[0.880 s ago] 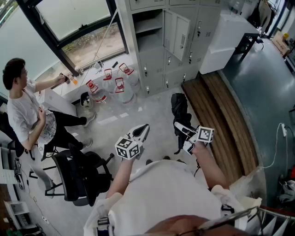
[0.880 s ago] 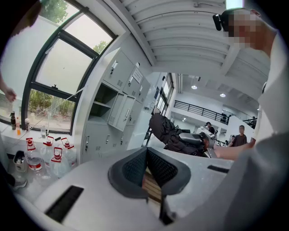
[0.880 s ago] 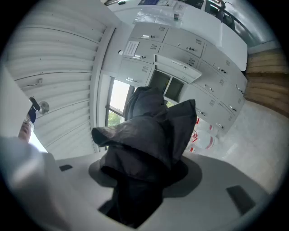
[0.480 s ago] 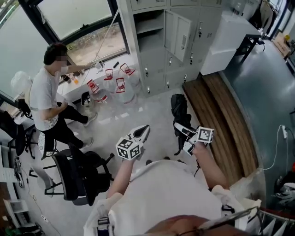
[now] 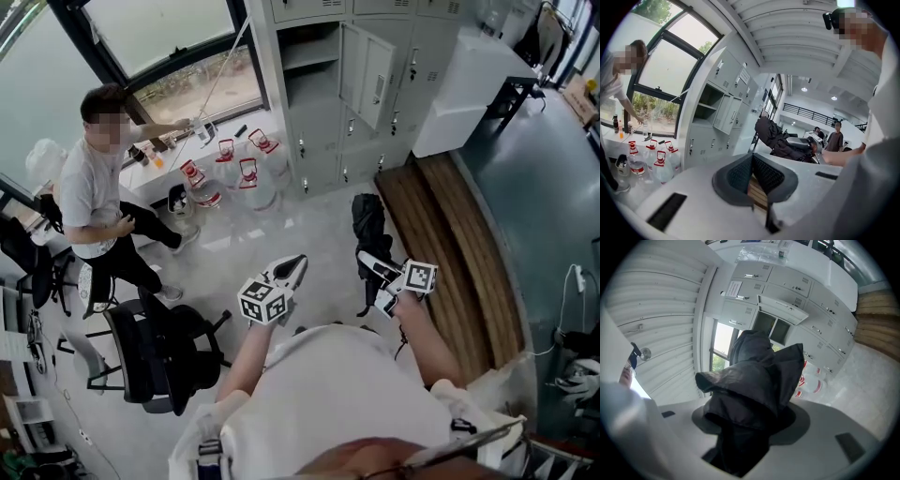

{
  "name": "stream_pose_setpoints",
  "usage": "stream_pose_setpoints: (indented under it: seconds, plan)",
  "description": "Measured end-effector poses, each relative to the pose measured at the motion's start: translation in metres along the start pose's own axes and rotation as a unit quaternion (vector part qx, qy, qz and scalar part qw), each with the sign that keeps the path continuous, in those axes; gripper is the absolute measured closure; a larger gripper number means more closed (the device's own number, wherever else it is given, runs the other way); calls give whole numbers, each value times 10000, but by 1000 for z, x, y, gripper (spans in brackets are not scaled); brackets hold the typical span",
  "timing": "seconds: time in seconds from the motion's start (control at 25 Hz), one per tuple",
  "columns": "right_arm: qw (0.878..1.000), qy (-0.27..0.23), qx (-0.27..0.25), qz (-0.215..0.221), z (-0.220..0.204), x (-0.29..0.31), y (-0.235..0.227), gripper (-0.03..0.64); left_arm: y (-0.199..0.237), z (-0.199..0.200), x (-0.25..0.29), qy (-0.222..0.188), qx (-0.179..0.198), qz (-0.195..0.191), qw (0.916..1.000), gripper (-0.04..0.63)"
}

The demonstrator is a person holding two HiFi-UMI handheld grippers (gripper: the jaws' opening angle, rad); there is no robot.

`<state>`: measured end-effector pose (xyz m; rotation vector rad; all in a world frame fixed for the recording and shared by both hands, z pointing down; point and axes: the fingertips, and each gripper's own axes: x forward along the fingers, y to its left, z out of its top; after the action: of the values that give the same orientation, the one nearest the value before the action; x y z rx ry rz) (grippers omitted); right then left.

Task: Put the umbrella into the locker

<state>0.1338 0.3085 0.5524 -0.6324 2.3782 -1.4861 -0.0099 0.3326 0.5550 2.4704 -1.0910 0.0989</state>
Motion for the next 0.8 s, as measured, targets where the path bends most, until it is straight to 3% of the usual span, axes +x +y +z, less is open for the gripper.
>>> stream_pose_setpoints:
  seconds: [0.32,0.56,0.8]
  plan:
    - [9998,110,-41,147,14,0,-8,368,-4,-3,16,-27,-69,135,9999,592]
    - [9995,320,73,30,43,33,-12,368,24,28,36,-1,-217,191,9996,592]
    - [9994,337,61,73,25,10,-29,368,7,0,37,-17,-150,235,9996,592]
